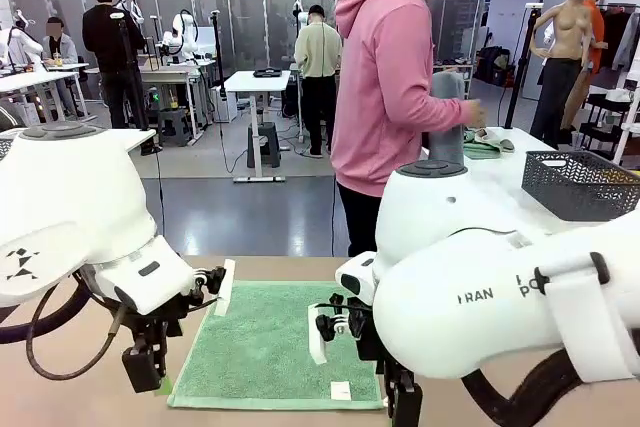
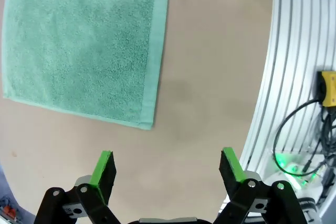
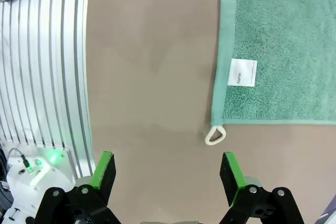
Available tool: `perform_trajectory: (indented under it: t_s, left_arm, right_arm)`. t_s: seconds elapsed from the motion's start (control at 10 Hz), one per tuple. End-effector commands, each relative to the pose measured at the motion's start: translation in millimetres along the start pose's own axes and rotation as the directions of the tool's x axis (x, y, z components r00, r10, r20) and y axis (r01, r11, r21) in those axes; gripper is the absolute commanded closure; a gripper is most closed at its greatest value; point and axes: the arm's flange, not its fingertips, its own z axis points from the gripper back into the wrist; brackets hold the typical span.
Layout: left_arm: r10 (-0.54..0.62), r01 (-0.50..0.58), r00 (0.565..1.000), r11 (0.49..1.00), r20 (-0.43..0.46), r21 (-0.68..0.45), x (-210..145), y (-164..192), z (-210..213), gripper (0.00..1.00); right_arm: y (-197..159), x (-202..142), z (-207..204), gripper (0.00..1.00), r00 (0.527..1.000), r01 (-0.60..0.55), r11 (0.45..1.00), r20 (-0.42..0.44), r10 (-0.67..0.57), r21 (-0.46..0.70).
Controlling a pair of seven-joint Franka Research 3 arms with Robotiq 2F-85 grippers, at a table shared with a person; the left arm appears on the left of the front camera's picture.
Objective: Fold the towels and place them in the basket.
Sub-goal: When a person lays out a Towel with hook on the table, fold it in half twice.
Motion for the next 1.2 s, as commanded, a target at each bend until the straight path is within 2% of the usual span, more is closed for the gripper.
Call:
perform_trajectory:
  t_s: [0.0,0.3,0.4,0.6,0.8,0.9,1.1]
  left_arm:
    - [0.004,-0.004,1.000,1.000,0.001,0.006,0,-1,4,0.00]
    - [0.001,-0.001,1.000,1.000,-0.003,0.004,0,0,1,0.00]
    - [-0.017,0.016,0.999,1.000,-0.031,-0.016,-9,10,-4,0.00]
    - [-0.045,0.046,0.999,0.999,0.031,-0.028,-9,17,-26,0.00]
    - [-0.061,0.062,0.998,0.997,0.005,-0.037,-10,22,-46,0.00]
    - [-0.076,0.077,0.997,0.996,0.030,-0.035,-10,23,-53,0.00]
    - [-0.098,0.098,0.995,0.995,0.010,-0.027,-7,25,-70,0.00]
  right_arm:
    - [0,-1,4,0.00,1.000,0.002,1.000,0.006,-0.002,-0.006]
    - [0,-1,4,0.00,1.000,0.002,1.000,0.006,-0.002,-0.006]
    - [0,0,2,0.00,1.000,0.002,1.000,-0.001,-0.002,-0.007]
    - [-10,0,-17,0.00,0.999,0.014,1.000,0.037,-0.015,0.010]
    - [-13,-5,-32,0.00,0.997,0.043,0.999,0.061,-0.042,0.000]
    - [-14,-1,-39,0.00,0.998,0.026,1.000,0.063,-0.025,-0.013]
    - [-16,4,-54,0.00,0.998,0.009,1.000,0.055,-0.007,-0.021]
